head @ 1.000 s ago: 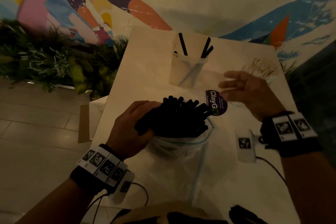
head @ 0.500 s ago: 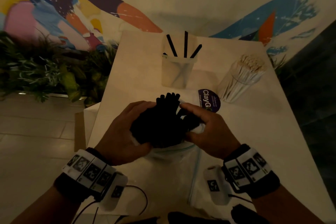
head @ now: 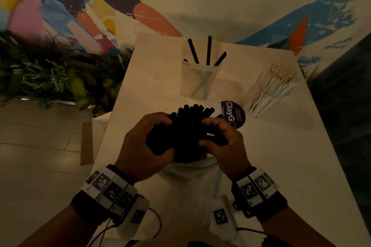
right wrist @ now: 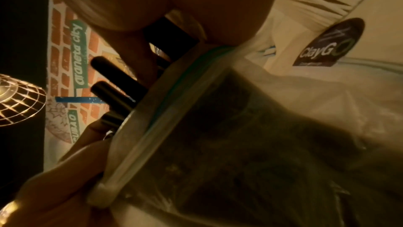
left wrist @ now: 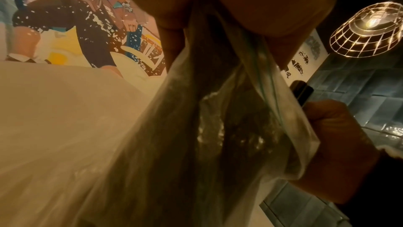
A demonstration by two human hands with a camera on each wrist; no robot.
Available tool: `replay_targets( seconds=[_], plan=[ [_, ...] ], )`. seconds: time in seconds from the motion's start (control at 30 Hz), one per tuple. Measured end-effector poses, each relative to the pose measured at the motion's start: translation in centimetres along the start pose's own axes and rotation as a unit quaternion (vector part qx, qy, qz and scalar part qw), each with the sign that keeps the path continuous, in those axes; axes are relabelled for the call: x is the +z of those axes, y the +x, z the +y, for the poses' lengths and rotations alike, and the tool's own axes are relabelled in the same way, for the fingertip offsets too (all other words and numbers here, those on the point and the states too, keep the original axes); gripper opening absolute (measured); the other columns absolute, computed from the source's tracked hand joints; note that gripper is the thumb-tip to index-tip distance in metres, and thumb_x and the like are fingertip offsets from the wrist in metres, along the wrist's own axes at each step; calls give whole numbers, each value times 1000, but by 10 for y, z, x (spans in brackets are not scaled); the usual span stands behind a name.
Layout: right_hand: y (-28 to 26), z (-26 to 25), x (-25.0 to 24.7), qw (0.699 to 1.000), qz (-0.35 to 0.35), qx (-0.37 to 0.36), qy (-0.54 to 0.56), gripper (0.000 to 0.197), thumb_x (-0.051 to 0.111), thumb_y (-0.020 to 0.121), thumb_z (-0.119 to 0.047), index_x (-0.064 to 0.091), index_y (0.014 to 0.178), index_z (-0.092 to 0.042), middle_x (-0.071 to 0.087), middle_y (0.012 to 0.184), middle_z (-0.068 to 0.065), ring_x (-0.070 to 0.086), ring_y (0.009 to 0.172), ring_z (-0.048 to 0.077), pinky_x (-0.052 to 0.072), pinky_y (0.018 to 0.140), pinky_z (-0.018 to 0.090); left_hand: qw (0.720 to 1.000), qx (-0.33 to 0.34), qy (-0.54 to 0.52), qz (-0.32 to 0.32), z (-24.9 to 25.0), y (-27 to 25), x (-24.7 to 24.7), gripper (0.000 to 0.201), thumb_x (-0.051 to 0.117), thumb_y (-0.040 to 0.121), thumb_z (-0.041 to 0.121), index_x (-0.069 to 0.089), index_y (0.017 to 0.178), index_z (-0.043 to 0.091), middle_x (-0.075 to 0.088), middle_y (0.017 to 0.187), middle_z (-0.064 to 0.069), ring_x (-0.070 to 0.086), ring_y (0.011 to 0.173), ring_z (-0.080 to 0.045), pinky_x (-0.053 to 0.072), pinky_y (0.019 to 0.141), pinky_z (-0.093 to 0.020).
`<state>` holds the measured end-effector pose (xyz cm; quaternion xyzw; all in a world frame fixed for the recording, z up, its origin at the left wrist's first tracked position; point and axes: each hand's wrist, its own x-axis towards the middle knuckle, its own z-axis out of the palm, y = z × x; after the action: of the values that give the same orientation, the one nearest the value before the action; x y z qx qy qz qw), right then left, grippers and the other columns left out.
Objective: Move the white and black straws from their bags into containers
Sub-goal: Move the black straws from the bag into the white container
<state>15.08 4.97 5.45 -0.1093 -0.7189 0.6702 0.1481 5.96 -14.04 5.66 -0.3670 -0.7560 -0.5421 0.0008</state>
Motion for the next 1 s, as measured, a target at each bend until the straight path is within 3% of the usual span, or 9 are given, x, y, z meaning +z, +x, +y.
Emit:
replay_targets(
  seconds=[0.2,0.33,0.43,0.6,0.7,0.83,0.93,1.0],
  plan=[
    [0,-1,5,999,-25,-19,-14,48,63,67,7,60,103,-24,66,101,-8,64,95,-2,50,80,13,999,20,0,39,4,6,3,42,70,62,17,57,101,7,60,111,-4,59,104,-13,50,87,-28],
    [6,-8,-3,995,21,-86,-50,41,66,71,1,61,99,-28,68,92,-22,63,92,-7,49,78,9,996,58,12,66,13,19,-1,38,72,64,12,58,98,2,60,109,-8,60,103,-19,48,88,-29],
    [11,-3,-2,992,41,-93,-75,40,70,77,1,61,99,-31,67,90,-25,63,91,-7,49,78,9,996,58,30,57,9,24,1,36,71,65,13,59,99,4,60,108,-8,60,102,-19,49,88,-29],
    [9,12,3,992,58,-81,-77,35,69,78,-4,63,97,-33,67,95,-18,65,90,-4,51,82,16,997,41,59,25,-1,16,5,35,64,67,14,60,101,8,60,110,-6,58,103,-15,50,89,-30],
    [12,16,3,996,62,-38,-56,31,68,74,10,63,86,-19,67,84,-7,64,81,3,52,74,17,998,27,60,14,0,18,3,36,63,68,17,59,103,13,60,110,-3,58,103,-14,48,90,-27],
    [14,9,3,993,90,-48,-58,39,63,69,21,54,74,-17,64,79,4,61,76,17,53,71,29,998,13,69,7,-3,20,-3,36,60,70,19,60,105,9,60,109,-3,57,102,-13,48,90,-27],
    [11,-3,2,989,95,-98,-48,30,61,72,23,57,79,-5,63,78,15,60,68,14,51,64,19,997,10,82,8,-4,21,-6,37,58,71,21,60,106,10,60,108,-2,57,101,-12,47,90,-24],
    [11,-1,1,989,89,-99,-65,27,63,73,19,58,78,-7,64,78,14,60,68,17,51,64,18,996,10,85,8,-4,21,-6,38,57,71,22,60,107,11,60,108,-2,57,100,-12,47,90,-24]
  ],
)
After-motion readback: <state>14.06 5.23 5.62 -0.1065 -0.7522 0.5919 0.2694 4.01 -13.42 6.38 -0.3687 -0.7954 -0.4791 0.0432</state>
